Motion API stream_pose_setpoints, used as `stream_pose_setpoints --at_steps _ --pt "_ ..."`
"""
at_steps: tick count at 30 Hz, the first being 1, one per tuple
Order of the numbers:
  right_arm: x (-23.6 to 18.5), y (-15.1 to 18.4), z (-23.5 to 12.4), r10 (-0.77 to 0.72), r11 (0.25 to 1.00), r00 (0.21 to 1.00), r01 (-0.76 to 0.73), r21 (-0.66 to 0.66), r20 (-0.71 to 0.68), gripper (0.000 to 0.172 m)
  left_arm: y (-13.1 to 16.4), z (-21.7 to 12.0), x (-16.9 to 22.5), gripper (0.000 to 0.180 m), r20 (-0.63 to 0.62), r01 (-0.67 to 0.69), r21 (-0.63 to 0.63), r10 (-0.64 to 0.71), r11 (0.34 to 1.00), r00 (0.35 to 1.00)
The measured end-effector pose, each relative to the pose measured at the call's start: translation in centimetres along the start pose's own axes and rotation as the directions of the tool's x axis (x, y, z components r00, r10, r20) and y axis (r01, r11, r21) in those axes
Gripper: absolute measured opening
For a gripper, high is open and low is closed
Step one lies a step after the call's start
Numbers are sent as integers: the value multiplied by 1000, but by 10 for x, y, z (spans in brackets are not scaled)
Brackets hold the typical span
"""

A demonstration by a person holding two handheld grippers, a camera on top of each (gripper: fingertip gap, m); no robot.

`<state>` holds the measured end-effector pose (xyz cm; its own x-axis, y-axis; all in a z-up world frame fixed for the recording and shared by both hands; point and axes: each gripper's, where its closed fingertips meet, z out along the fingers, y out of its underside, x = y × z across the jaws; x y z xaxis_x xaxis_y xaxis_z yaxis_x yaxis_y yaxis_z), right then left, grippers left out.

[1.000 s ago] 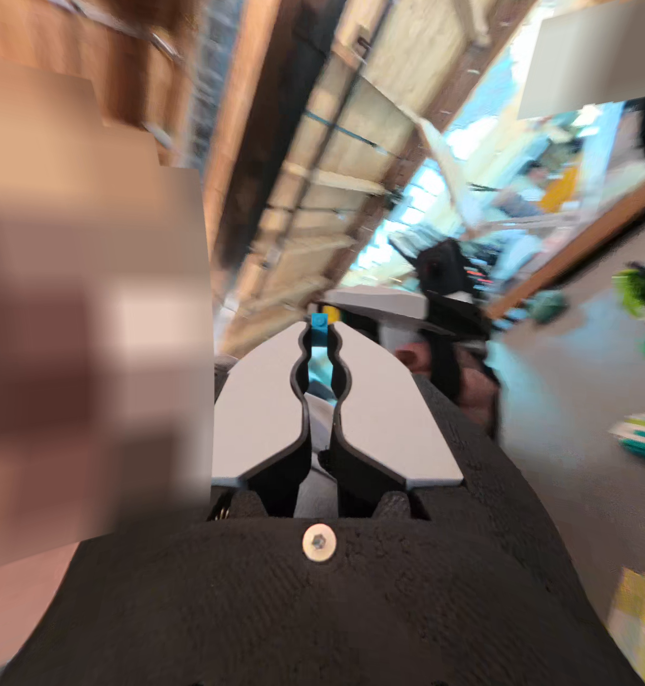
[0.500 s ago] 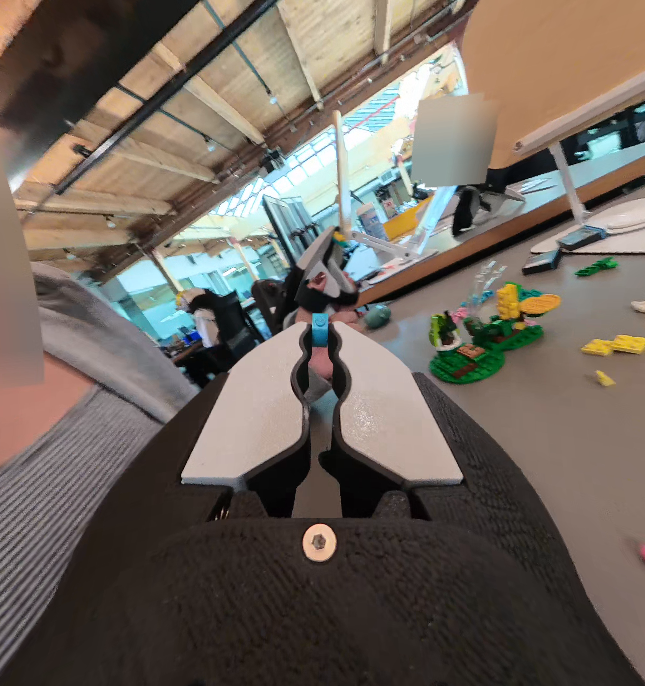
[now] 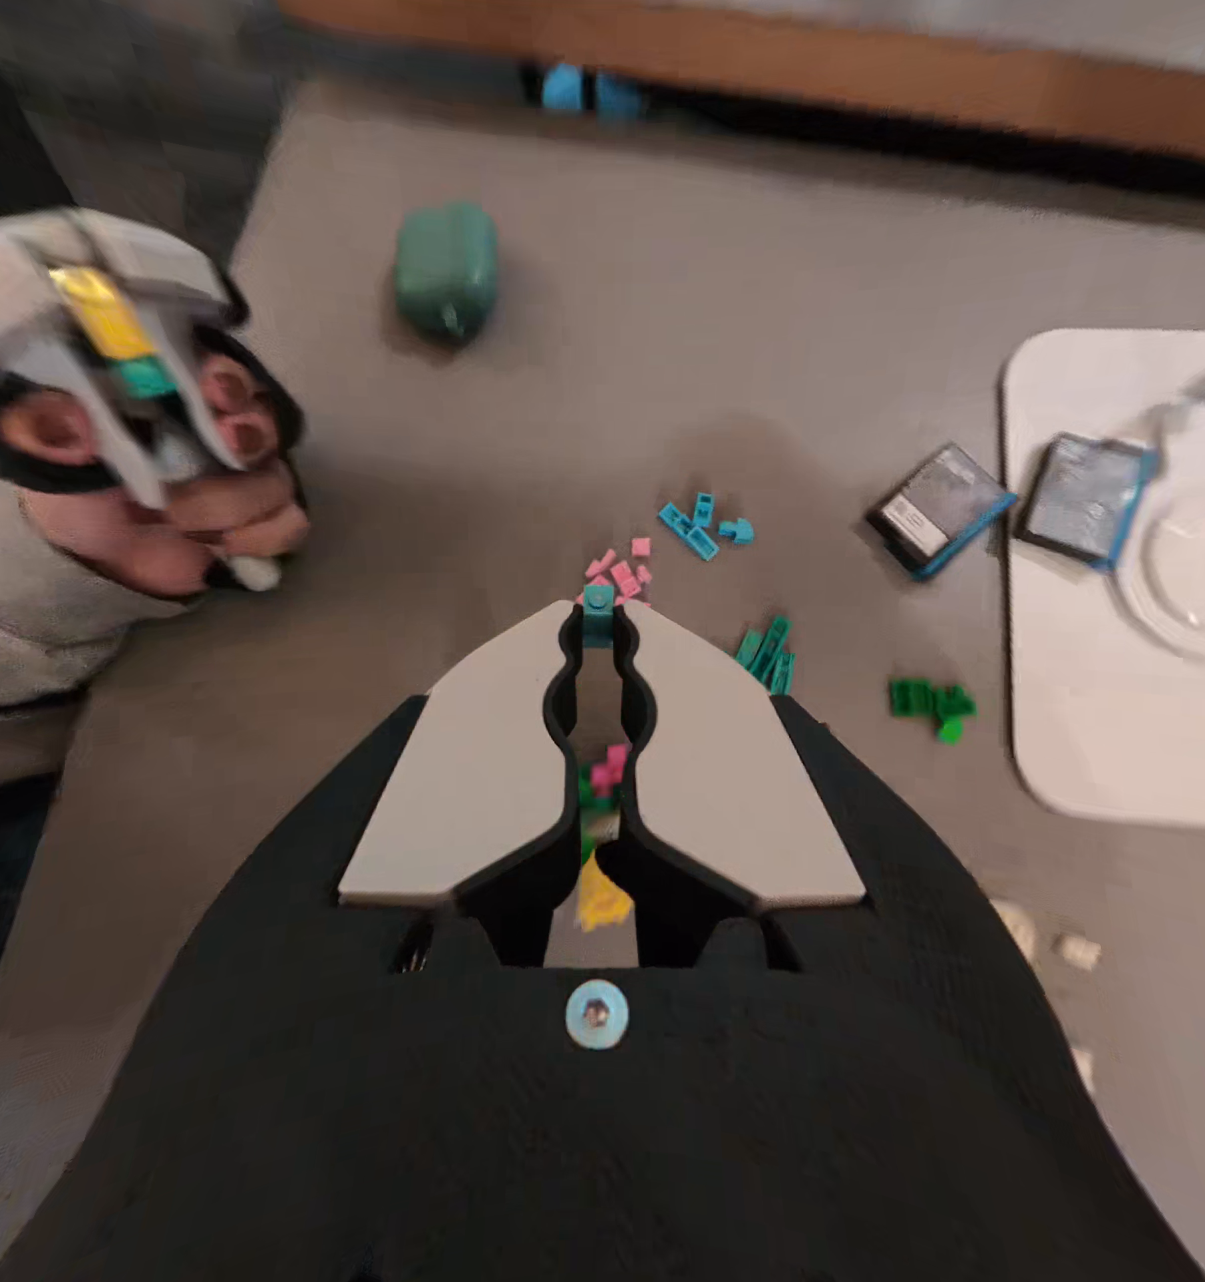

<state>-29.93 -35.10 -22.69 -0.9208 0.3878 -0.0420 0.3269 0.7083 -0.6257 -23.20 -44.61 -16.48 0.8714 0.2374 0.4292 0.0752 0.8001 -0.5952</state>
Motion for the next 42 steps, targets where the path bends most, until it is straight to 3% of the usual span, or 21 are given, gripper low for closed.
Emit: stream_pose_setpoints --at_steps 4,8,13,16,19,22,27,32,35,39,42 --pt "28 0 64 -86 970 996 86 -226 13 7 -15 -8 -9 8 -1 57 48 -57 997 998" --pt "40 1 98 -36 955 999 40 -293 19 7 -31 -11 -14 8 -7 78 95 -77 992 997" --pt "50 10 115 -89 929 996 76 -363 -19 7 -30 -11 -18 8 0 96 83 -96 992 995" --pt "50 3 114 -68 942 997 53 -331 -35 24 -27 -9 -18 8 9 87 57 -88 995 996" --pt "50 -3 102 -96 947 993 71 -313 -64 28 -27 -9 -18 8 6 104 61 -104 993 995" --pt "27 -24 74 -93 984 995 86 -157 -39 27 -24 -6 -14 7 -38 166 50 -165 985 986" --pt "-83 -56 3 -50 962 974 -12 273 222 24 -12 5 6 8 -190 314 -55 -319 948 929" --pt "-119 -35 -39 -9 864 1000 1 503 13 24 19 15 43 8 -330 392 -255 -460 884 824" --pt "-135 -12 -57 87 764 996 -60 642 -12 23 33 15 76 8 -457 402 -344 -525 848 718" --pt "-150 21 -75 144 678 989 -85 730 -19 23 78 16 111 7 -496 236 -484 -486 843 720" --pt "-156 43 -84 156 664 988 -101 741 -5 23 94 17 126 8 -506 258 -504 -524 824 686"
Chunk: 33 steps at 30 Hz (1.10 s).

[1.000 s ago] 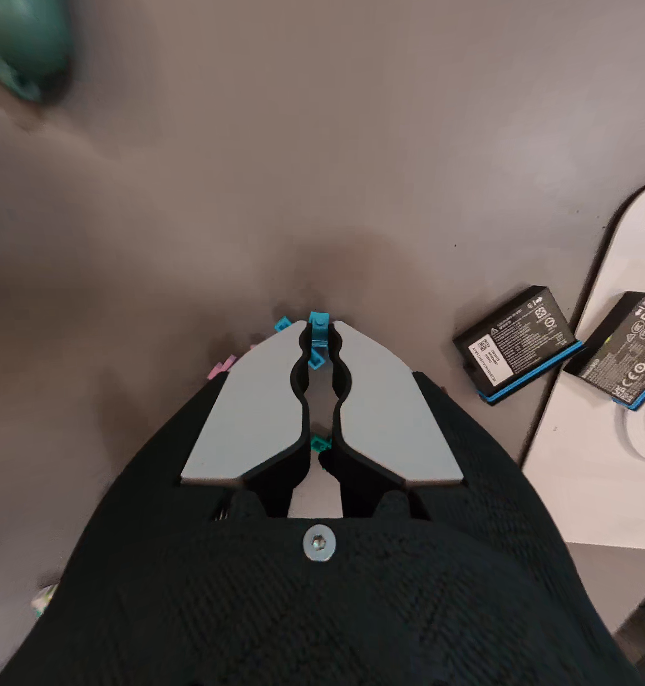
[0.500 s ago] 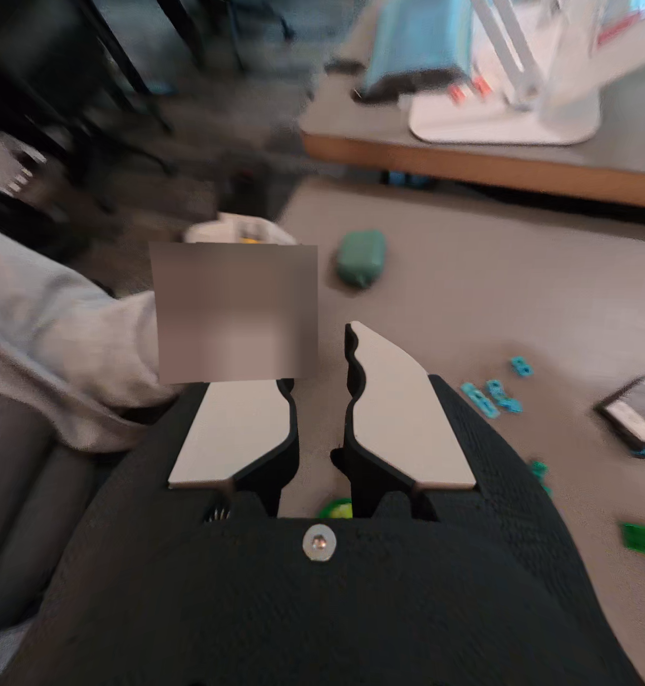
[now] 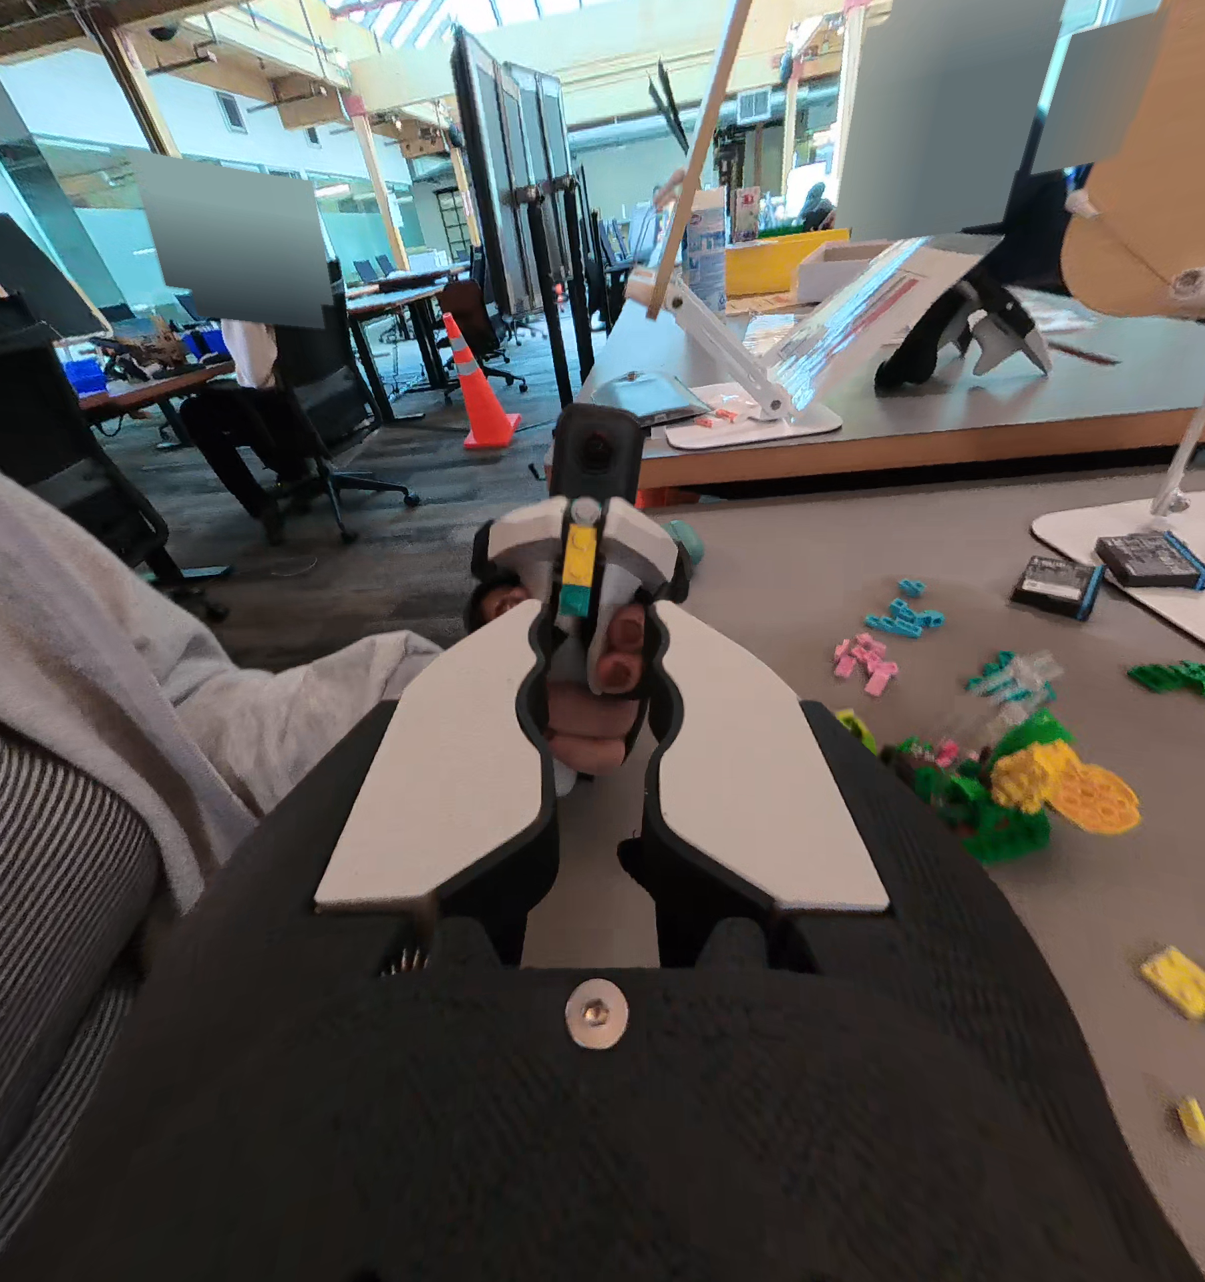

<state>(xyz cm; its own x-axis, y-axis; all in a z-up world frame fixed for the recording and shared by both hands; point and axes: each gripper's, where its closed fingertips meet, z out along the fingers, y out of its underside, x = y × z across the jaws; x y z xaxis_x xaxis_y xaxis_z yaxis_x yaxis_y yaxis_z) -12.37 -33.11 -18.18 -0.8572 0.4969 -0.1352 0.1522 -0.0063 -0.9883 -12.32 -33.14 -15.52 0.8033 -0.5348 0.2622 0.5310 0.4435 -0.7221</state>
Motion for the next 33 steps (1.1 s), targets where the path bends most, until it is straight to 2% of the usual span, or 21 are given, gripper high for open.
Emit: stream_pose_setpoints --at_steps 2,4,5,6,10,14,18,22,27,31,33 --pt "-3 10 -10 13 1000 1000 -13 -16 18 23 12 8 1 8 -18 27 -16 -28 1000 999" --pt "-5 14 -18 20 1000 999 -20 -3 30 23 36 17 -3 7 10 6 -118 -5 993 1000" --pt "-5 14 -23 8 1000 1000 -8 9 30 17 46 21 -5 8 29 -11 -164 16 986 999" --pt "-6 16 -28 -21 1000 999 21 6 39 7 50 23 -5 7 31 -33 -175 39 984 999" --pt "-2 25 -46 -120 992 993 120 -28 -3 7 68 33 -9 9 44 -69 -229 81 971 996" --pt "-10 31 -61 -148 989 989 148 -2 18 7 82 39 0 10 -11 -55 -278 54 959 998" --pt "-10 33 -70 -229 973 973 229 -6 -30 6 82 39 2 10 -20 -25 -270 20 962 1000" --pt "-9 35 -72 -270 963 962 269 -34 -50 6 83 38 1 8 1 -79 -283 82 956 997" --pt "-7 36 -72 -231 973 972 230 -22 -47 7 84 38 -3 8 19 -66 -287 74 956 997" --pt "-7 35 -72 -216 976 976 216 -5 -38 7 91 38 -5 15 26 -19 -316 29 949 999" --pt "-8 35 -72 -218 976 975 219 4 -39 6 90 38 -3 9 13 -29 -313 34 949 999"
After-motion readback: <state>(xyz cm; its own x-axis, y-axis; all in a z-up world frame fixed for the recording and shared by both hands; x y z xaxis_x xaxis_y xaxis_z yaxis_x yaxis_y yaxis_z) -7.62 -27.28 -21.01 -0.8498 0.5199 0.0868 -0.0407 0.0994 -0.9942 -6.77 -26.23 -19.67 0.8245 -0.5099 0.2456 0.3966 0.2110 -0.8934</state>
